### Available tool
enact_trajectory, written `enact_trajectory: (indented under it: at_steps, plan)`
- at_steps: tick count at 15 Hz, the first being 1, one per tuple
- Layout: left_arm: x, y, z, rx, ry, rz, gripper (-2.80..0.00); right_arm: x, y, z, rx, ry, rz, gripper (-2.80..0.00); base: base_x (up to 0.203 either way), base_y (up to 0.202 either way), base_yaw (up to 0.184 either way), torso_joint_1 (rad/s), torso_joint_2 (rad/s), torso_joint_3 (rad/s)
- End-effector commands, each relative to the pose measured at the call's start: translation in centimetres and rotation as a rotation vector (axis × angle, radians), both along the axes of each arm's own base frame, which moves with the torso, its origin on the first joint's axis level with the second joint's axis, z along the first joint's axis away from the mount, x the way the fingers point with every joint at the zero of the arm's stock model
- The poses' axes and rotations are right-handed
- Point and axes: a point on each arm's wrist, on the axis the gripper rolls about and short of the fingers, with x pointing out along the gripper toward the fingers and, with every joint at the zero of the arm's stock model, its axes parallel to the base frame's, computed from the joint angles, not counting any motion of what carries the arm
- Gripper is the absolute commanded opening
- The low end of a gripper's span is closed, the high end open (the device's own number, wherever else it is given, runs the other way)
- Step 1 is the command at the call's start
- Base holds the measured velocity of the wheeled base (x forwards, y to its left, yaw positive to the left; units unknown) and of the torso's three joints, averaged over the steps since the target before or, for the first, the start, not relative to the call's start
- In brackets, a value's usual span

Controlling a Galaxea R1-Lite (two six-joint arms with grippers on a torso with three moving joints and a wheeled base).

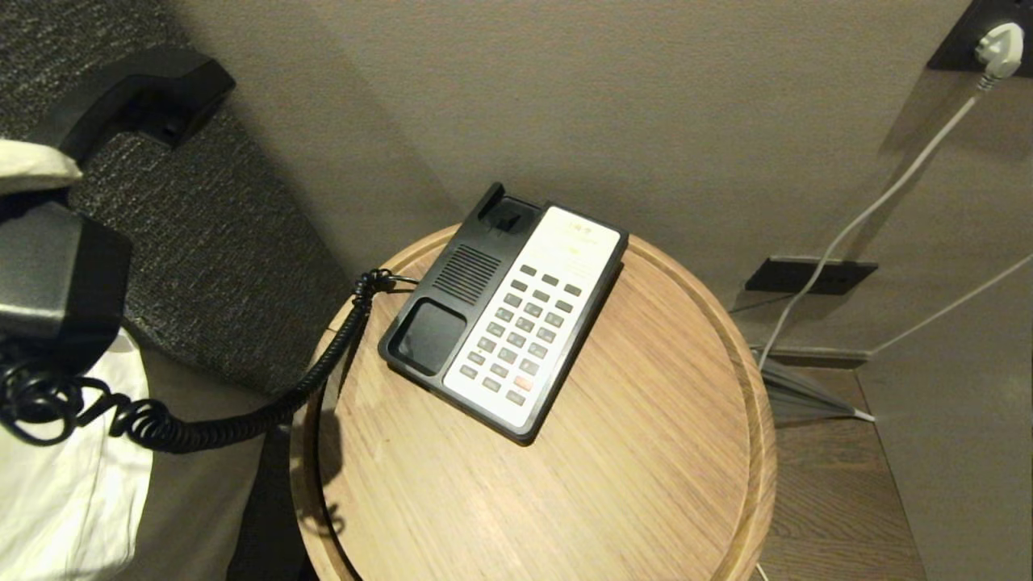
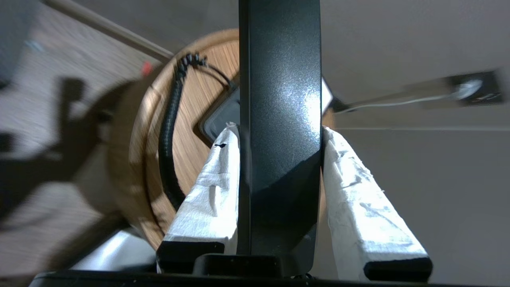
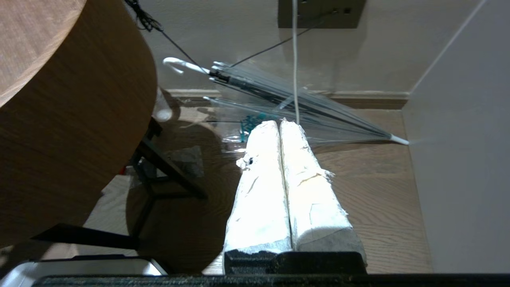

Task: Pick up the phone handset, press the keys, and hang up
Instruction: Dial the number

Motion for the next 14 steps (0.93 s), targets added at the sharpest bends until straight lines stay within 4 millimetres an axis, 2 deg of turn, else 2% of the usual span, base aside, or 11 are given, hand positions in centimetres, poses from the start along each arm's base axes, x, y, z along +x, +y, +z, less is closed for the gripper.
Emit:
enact_trajectory:
  at_steps: [1, 3, 5, 9, 12, 14]
  plan:
    - [-1.7, 1.4, -2.0, -0.042, -0.053, -0.007, -2.80, 0.1, 0.0, -0.5, 0.000, 0.017, -0.001, -2.80, 0.000, 0.000, 0.000, 0.000, 0.00, 0.000]
    - [-1.5, 1.3, -3.4, -0.059, -0.151, -0.027, -2.80, 0.1, 0.0, -0.5, 0.000, 0.017, -0.001, -2.80, 0.000, 0.000, 0.000, 0.000, 0.00, 0.000]
    - [-1.7, 1.2, -3.4, -0.104, -0.247, -0.096, -2.80, 0.1, 0.0, -0.5, 0.000, 0.017, -0.001, -2.80, 0.000, 0.000, 0.000, 0.000, 0.00, 0.000]
    - [-2.5, 1.9, -4.9, -0.117, -0.242, -0.125, -2.80, 0.1, 0.0, -0.5, 0.000, 0.017, -0.001, -2.80, 0.000, 0.000, 0.000, 0.000, 0.00, 0.000]
    - [-4.2, 3.2, -7.3, -0.118, -0.248, -0.121, -2.80, 0.1, 0.0, -0.5, 0.000, 0.017, 0.001, -2.80, 0.000, 0.000, 0.000, 0.000, 0.00, 0.000]
    - [-4.4, 3.4, -8.1, -0.118, -0.239, -0.122, -2.80, 0.1, 0.0, -0.5, 0.000, 0.018, -0.001, -2.80, 0.000, 0.000, 0.000, 0.000, 0.00, 0.000]
